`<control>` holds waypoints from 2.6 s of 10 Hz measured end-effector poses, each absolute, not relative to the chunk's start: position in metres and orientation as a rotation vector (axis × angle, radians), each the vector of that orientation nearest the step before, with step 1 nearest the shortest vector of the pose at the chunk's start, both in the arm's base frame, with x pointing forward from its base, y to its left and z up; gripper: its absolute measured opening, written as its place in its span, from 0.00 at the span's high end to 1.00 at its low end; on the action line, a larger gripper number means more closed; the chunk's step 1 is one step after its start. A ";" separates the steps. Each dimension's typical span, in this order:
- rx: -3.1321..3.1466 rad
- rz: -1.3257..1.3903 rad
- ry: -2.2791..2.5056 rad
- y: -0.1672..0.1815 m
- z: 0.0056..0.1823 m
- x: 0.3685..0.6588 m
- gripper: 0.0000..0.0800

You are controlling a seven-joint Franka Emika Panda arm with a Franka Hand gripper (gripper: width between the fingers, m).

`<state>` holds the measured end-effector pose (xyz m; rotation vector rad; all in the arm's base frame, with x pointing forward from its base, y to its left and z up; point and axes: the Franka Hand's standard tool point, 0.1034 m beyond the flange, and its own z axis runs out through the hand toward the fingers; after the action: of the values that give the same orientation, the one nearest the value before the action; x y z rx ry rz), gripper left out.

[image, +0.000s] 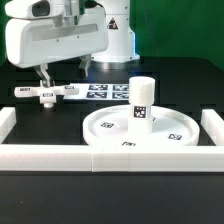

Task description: Assemble round table

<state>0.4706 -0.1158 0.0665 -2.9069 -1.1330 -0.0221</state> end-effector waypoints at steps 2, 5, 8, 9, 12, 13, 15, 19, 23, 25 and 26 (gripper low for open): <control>-2.880 -0.009 -1.191 -0.127 0.061 0.462 0.19; -2.862 0.014 -1.219 -0.154 0.056 0.431 0.19; -2.863 0.030 -1.185 -0.158 0.053 0.426 0.19; -2.855 0.032 -1.205 -0.158 0.051 0.425 0.19; -2.804 0.034 -1.330 -0.164 0.041 0.418 0.19; -2.791 0.035 -1.365 -0.164 0.036 0.414 0.19; -2.786 0.041 -1.373 -0.162 0.032 0.408 0.19; -2.779 0.054 -1.368 -0.161 0.026 0.405 0.19; -2.781 0.053 -1.367 -0.162 0.026 0.409 0.33; -2.782 0.050 -1.368 -0.159 0.026 0.412 0.45; -2.780 0.049 -1.372 -0.157 0.026 0.413 0.45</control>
Offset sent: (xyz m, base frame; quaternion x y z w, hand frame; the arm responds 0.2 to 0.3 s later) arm -0.0447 -0.0321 -0.0009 0.0122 -0.0003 -0.0521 0.9986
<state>0.4131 -0.1572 0.0260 -2.7803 -1.3720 0.0492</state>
